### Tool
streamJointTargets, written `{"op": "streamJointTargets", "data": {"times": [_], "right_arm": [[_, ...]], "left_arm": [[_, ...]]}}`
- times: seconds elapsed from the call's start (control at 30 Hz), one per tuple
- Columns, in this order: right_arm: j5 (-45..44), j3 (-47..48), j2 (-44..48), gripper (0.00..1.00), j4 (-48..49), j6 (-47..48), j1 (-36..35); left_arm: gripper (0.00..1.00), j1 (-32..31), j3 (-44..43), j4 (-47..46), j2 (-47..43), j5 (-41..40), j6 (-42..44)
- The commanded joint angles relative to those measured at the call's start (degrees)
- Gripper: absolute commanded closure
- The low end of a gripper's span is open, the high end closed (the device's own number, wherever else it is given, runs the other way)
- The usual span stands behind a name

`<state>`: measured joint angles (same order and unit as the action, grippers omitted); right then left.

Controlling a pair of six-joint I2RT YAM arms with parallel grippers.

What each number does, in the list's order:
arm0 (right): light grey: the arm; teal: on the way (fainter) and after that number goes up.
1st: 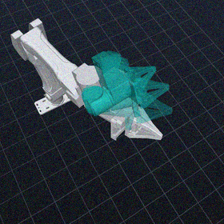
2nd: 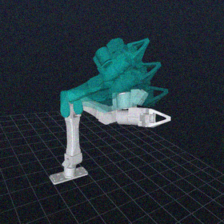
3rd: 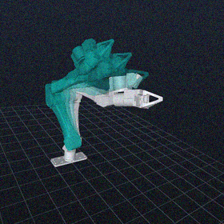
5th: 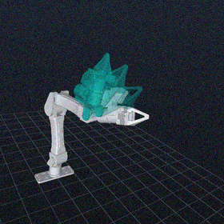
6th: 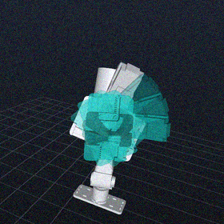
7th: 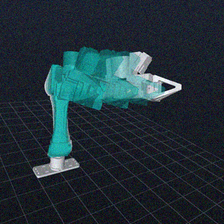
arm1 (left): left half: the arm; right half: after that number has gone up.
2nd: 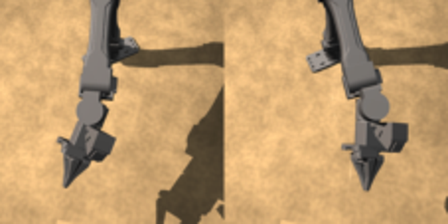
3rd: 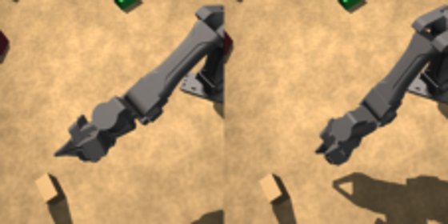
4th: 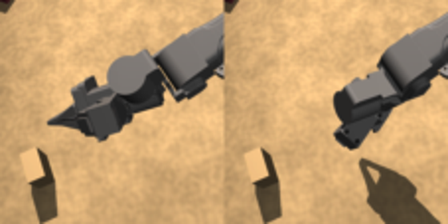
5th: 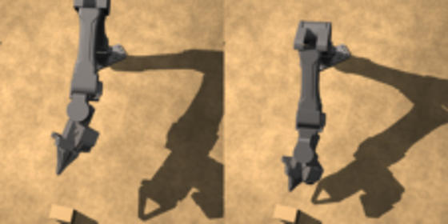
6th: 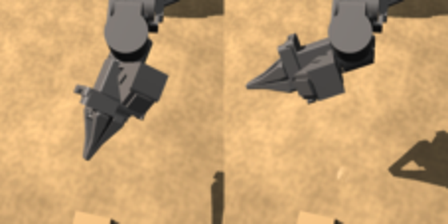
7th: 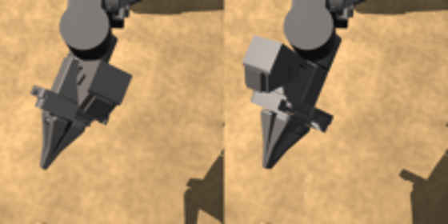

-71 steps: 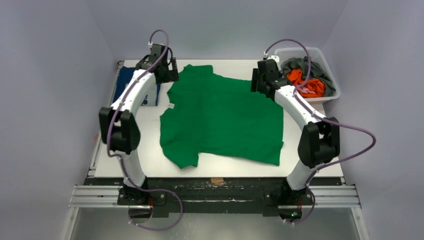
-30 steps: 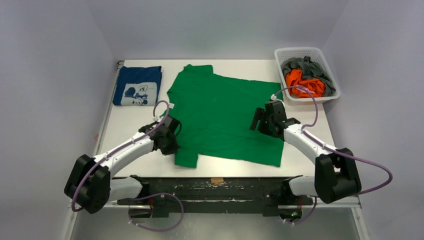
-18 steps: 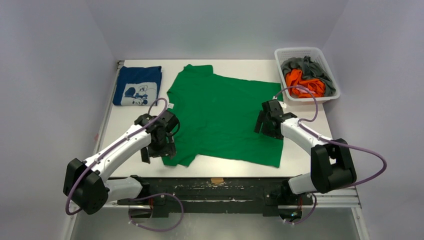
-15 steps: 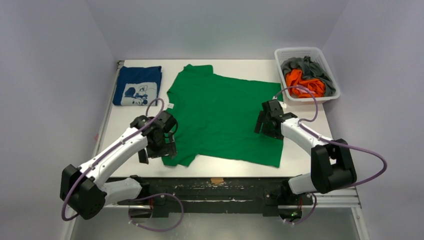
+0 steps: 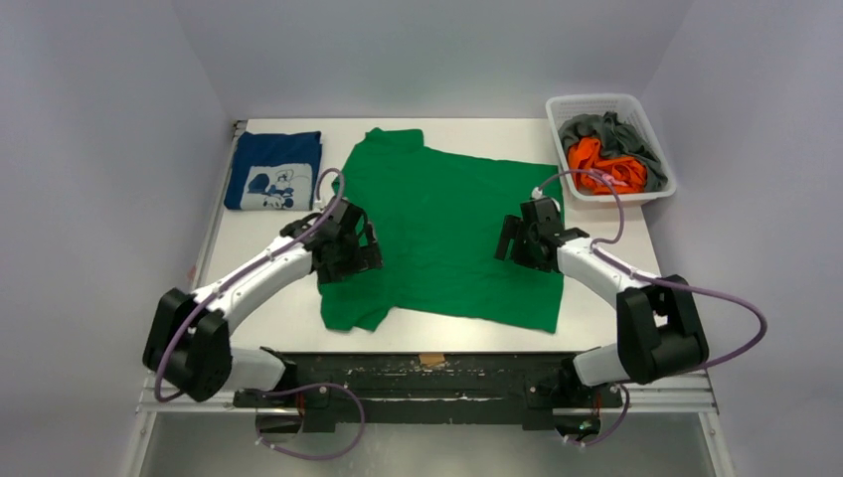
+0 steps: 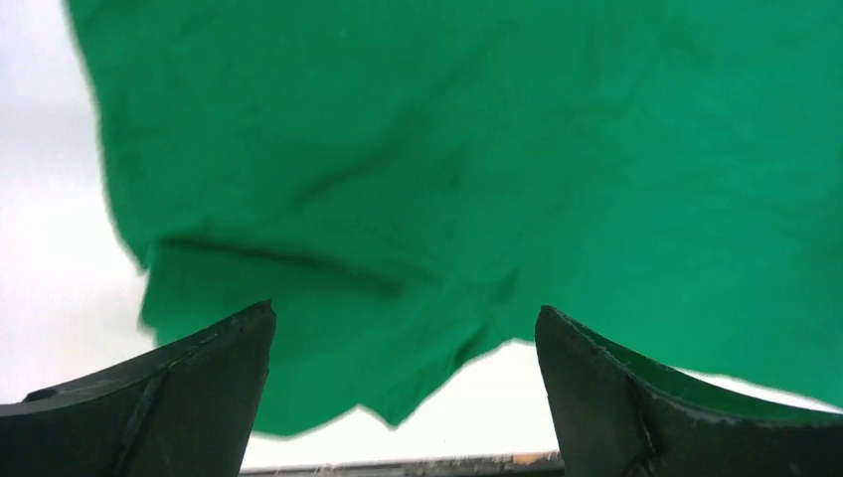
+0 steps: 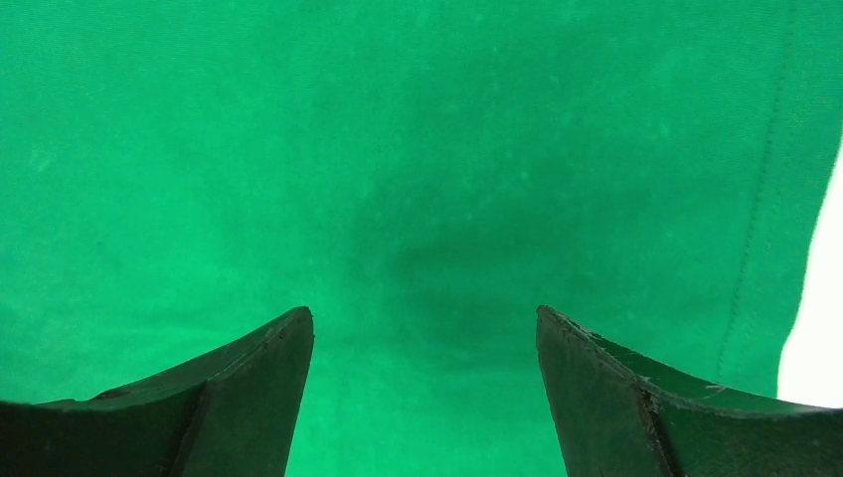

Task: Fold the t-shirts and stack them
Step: Flatten out the tshirt, then grab the side of the flattened tshirt closest away from the robot with both arms

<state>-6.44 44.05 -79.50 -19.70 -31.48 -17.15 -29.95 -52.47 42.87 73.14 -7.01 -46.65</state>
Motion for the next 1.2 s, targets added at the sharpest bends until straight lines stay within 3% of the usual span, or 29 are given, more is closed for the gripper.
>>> {"op": "streamJointTargets", "data": {"times": [0.0,0.2,0.4,0.53,0.67,0.93,1.03,1.17], "right_arm": [[0.83,0.81,-4.67,0.2,3.78,-0.94,-0.17],[-3.7,6.31,-12.23,0.19,3.32,-1.06,-0.04],[-8.04,14.66,-21.92,0.13,2.66,-1.82,0.7],[-8.42,20.36,-24.1,0.13,0.26,-0.99,0.99],[-9.04,19.13,-17.06,0.12,-0.65,-1.17,0.98],[-17.85,2.2,6.7,0.03,-3.4,-8.36,1.02],[-18.2,-4.16,12.44,0.01,-1.91,-12.47,1.06],[-20.85,-7.55,16.64,0.01,-2.75,-14.12,1.07]], "left_arm": [[0.0,4.04,1.11,-14.76,9.18,6.08,2.56],[0.0,9.11,-3.84,-19.3,23.04,13.29,3.66],[0.0,9.9,-15.23,-12.97,33.98,9.84,5.87],[0.0,10.09,-20.03,-10.73,34.91,9.63,7.63],[0.0,10.05,-15.12,-10.33,25.44,8.04,8.24],[0.0,9.93,9.15,-6.81,-7.64,0.59,2.69],[0.0,10.01,16.37,-6.08,-14.74,0.82,0.91],[0.0,10.01,20.49,-6.73,-16.14,-0.7,-0.65]]}}
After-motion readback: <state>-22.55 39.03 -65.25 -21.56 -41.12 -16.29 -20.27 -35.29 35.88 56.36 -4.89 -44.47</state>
